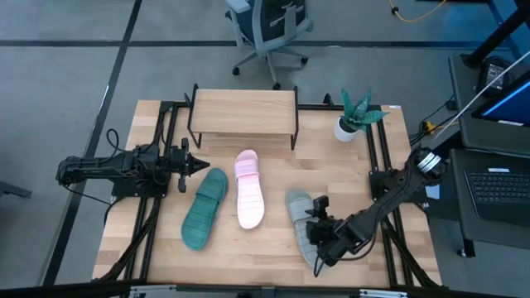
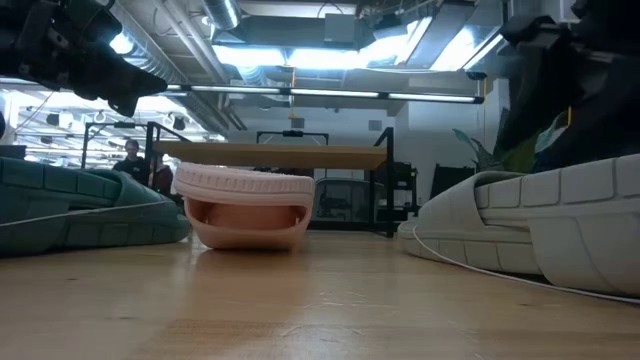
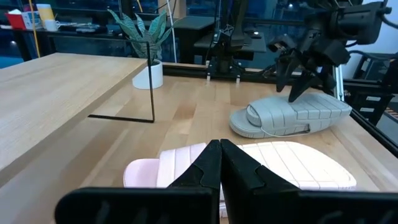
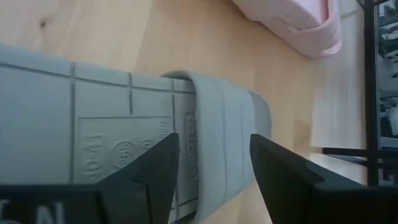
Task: Pick and place slippers onto the shelf
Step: Put the pair of gray slippers on the shelf
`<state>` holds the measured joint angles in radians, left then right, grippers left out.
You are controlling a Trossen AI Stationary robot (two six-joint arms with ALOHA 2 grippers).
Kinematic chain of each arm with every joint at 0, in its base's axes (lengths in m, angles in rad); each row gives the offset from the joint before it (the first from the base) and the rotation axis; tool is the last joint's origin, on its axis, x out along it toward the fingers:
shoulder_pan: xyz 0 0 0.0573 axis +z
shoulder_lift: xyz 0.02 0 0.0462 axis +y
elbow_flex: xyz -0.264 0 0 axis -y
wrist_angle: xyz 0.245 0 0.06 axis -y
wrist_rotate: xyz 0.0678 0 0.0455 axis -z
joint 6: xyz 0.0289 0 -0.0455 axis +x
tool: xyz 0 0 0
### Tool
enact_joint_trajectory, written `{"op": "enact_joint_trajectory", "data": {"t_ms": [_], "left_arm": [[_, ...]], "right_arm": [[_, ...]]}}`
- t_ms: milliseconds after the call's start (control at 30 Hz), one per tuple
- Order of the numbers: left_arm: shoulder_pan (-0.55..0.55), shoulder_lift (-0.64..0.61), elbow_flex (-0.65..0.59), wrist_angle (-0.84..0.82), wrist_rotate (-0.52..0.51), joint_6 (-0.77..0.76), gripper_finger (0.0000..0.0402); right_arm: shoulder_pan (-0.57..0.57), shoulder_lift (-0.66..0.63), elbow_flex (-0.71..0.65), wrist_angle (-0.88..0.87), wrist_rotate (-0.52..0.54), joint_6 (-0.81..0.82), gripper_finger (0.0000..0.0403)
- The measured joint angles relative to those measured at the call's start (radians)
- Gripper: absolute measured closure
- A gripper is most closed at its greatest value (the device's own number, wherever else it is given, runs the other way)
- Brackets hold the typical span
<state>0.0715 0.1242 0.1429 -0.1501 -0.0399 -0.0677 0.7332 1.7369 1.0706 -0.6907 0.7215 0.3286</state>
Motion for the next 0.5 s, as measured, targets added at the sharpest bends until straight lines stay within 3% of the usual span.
{"op": "enact_joint_trajectory", "data": {"t_ms": [500], "left_arm": [[0.000,0.000,0.000,0.000,0.000,0.000,0.0401]], "right_arm": [[-0.066,0.017,0.000,-0.015,-0.020,0.002,0.0205]]}}
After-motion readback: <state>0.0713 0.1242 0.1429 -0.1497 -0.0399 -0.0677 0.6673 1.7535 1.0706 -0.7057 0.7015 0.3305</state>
